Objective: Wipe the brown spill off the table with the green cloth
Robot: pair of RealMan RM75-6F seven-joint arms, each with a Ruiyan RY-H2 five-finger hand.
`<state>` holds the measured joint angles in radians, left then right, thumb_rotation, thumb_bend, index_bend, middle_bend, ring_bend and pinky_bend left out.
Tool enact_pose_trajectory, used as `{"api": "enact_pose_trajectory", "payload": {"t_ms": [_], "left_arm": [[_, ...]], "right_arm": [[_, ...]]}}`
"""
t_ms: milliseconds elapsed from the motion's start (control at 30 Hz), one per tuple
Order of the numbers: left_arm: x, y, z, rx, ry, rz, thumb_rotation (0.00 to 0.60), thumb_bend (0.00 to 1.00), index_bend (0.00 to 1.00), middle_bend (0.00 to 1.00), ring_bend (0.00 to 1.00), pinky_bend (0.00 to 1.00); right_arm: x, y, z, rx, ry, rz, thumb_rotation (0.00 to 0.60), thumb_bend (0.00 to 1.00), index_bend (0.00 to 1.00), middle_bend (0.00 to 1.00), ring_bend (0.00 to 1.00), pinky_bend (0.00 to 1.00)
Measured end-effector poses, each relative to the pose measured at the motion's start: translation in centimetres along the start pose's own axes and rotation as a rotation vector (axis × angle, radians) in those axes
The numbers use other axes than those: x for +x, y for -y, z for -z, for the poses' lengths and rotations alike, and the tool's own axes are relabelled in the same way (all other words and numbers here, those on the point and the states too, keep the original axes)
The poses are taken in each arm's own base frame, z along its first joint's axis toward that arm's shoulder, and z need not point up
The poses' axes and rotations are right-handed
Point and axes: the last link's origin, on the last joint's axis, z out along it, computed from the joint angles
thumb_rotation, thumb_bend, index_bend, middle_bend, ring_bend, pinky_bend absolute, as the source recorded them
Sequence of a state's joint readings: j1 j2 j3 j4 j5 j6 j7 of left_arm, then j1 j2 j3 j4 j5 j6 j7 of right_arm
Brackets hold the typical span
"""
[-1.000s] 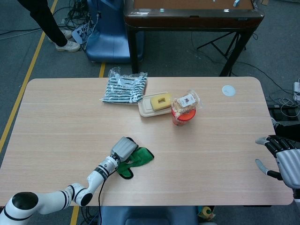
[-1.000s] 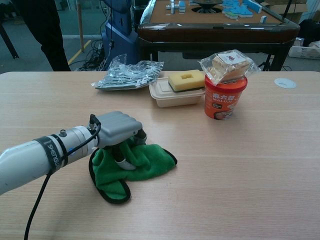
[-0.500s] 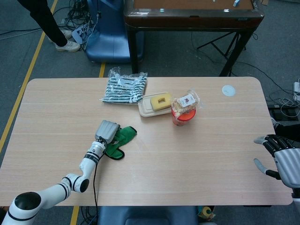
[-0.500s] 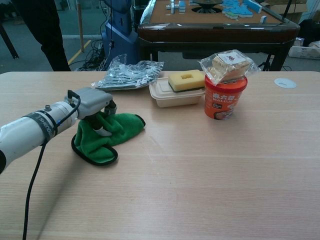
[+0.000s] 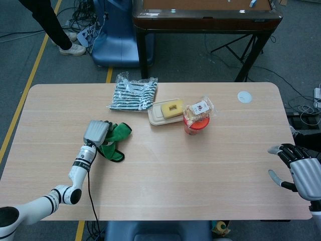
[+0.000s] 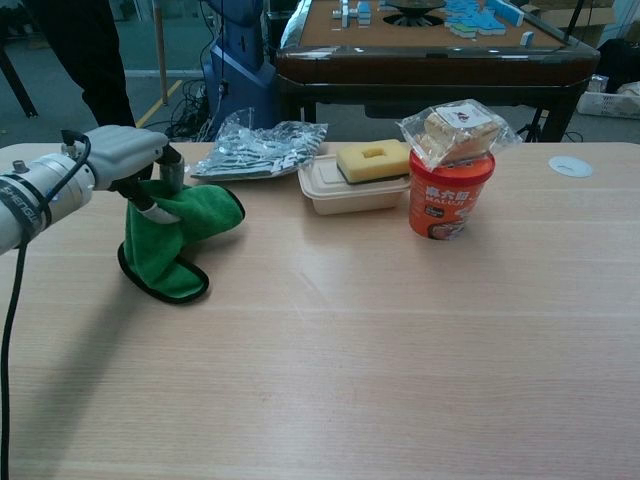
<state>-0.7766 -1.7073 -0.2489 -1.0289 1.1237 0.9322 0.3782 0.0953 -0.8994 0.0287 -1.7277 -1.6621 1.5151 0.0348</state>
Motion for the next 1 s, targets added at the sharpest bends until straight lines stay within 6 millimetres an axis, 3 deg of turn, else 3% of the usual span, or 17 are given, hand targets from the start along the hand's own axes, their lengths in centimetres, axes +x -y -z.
{"api": "enact_pose_trajectory", "payload": {"t_ms": [133, 200, 500, 1000], "left_arm": [[0.9, 1.4, 0.8, 0.033, 0.01, 0.019, 0.6, 0.17, 0.02, 0.03, 0.04, 0.32], [1.1, 1.5, 1.1, 0.042, 0.02, 0.035, 0.6, 0.17, 0.0, 0.0, 0.0, 0.22], [3.1, 2.7, 4.0, 0.067, -0.006, 0.172, 0.6, 0.17, 0.0, 0.0, 0.0, 0.21], [4.1, 8.7, 14.3, 0.189, -0.104, 0.268, 0.6, 0.17, 0.0, 0.0, 0.0, 0.21]], "right_arm": [[-0.1, 0.1, -0.1, 0.011, 0.001, -0.003, 0.6, 0.38, 0.32, 0.32, 0.22, 0.25], [0.0, 0.1, -0.1, 0.013, 0.0, -0.004, 0.6, 0.38, 0.32, 0.32, 0.22, 0.25], [-0.2, -0.3, 0.0, 0.005, 0.012, -0.004, 0.6, 0.38, 0.32, 0.32, 0.22, 0.25], [-1.8, 0.0, -0.8, 0.042, 0.075, -0.019, 0.6, 0.38, 0.32, 0.32, 0.22, 0.25]]}}
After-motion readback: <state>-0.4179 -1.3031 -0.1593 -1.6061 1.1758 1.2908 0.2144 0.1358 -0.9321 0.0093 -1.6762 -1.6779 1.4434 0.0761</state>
